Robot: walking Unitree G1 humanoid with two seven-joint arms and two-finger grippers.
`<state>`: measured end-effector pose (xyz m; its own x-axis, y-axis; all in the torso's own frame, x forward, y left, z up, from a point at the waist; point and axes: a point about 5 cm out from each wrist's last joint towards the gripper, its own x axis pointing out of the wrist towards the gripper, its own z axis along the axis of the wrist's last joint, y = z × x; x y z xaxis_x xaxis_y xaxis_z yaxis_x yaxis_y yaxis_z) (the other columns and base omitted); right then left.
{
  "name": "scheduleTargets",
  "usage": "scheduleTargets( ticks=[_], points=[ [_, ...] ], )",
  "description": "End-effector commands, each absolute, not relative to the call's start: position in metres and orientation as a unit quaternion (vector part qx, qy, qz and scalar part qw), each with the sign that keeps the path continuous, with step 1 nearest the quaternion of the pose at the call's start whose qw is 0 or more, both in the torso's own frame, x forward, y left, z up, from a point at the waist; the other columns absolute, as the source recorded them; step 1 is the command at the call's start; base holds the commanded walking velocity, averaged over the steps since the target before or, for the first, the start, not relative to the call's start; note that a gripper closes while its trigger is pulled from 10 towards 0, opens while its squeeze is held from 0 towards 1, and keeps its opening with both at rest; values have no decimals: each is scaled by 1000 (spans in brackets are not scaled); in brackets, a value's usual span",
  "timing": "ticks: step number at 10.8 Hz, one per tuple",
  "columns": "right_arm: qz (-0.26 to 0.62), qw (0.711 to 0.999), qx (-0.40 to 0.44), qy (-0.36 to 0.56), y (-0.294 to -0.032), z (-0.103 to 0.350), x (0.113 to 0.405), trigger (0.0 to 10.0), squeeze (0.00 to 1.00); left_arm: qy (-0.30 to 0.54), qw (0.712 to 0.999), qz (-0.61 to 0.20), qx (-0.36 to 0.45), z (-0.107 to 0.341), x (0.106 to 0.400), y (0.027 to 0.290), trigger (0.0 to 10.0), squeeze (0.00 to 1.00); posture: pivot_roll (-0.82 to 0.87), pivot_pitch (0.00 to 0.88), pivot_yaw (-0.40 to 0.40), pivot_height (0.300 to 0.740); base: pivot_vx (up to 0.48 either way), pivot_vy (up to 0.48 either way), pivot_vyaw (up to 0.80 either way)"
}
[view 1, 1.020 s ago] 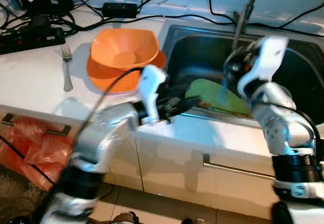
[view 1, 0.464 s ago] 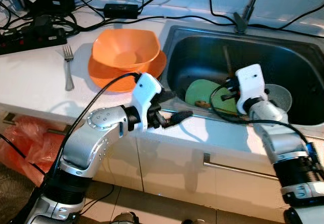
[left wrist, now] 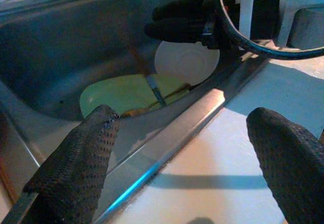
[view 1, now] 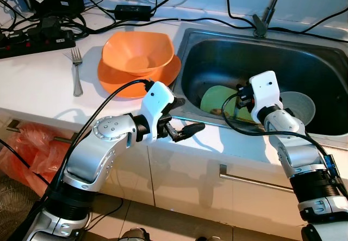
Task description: Kitchen organization
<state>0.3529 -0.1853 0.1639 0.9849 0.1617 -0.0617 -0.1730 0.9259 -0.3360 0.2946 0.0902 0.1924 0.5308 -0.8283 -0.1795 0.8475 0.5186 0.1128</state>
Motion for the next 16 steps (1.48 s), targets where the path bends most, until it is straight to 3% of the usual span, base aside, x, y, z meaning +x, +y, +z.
scheduleTargets(
  ticks=[1,3,4,6,10,11,13,16],
  points=[
    [76,982,-175,11,-188,165,354,10000,1000,33,870,-480,107,201,295,89,10000,925,119,103,-12,740,0,0,0],
    [78,979,-188,-8,-186,169,353,10000,1000,17,879,-463,116,206,299,90,10000,925,119,102,-11,740,0,0,0],
    [79,979,-184,-28,-184,176,354,10000,1000,-38,917,-386,93,228,317,100,10000,969,121,102,-9,740,0,0,0],
    [85,979,-180,-33,-180,180,353,10000,1000,-71,943,-315,76,243,333,120,10000,1000,122,102,-9,740,0,0,0],
    [158,979,-103,-77,-157,193,340,10000,1000,-117,988,-94,45,263,357,176,10000,1000,121,109,-2,740,0,0,0],
    [180,975,-101,-83,-151,193,336,10000,1000,-119,991,-40,52,263,358,190,10000,882,121,112,0,740,0,0,0],
    [205,971,-89,-86,-144,192,327,10000,1000,-119,988,63,71,266,361,227,10000,20,126,116,5,740,0,0,0],
    [250,960,-76,-99,-131,201,317,10000,1000,-88,986,117,73,257,364,249,10000,0,120,123,14,740,0,0,0]
  ],
)
